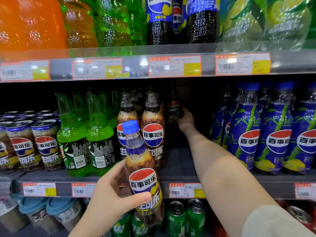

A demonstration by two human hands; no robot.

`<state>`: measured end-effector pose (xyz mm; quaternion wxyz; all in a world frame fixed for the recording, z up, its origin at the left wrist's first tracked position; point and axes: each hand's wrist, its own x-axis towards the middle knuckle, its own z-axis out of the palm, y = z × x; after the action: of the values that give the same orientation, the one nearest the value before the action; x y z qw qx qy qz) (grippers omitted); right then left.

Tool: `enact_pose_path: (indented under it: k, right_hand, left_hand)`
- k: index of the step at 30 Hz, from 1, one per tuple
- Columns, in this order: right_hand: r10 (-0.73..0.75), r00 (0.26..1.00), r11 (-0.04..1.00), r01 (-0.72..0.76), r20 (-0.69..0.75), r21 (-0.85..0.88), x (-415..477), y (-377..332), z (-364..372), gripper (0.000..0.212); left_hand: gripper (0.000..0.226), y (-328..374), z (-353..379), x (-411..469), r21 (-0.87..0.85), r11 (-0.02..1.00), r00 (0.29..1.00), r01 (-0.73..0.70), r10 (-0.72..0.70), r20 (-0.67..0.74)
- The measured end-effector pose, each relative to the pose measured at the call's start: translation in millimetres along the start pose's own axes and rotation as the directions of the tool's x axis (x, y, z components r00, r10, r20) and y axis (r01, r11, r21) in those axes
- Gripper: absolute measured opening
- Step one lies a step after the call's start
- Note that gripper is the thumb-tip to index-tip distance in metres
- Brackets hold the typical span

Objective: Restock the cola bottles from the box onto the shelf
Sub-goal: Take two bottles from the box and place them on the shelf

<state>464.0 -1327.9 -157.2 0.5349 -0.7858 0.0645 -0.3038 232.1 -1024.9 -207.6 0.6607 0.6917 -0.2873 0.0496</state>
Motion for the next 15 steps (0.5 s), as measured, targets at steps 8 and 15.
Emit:
enact_pose_path:
  k: [8, 15]
  right_hand:
    - [0.01, 1.0, 0.998, -0.012, 0.02, 0.066, -9, 11, 2, 0.074]
    - [0.024, 1.0, 0.999, -0.023, -0.014, 0.023, -4, 15, 7, 0.074]
  left_hand:
    - [0.078, 0, 7, 0, 0.001, 1.0, 1.0, 0.013, -0.013, 0.002]
    - [0.082, 2, 9, -3, -0.021, 1.0, 1.0, 0.004, -0.004, -0.014]
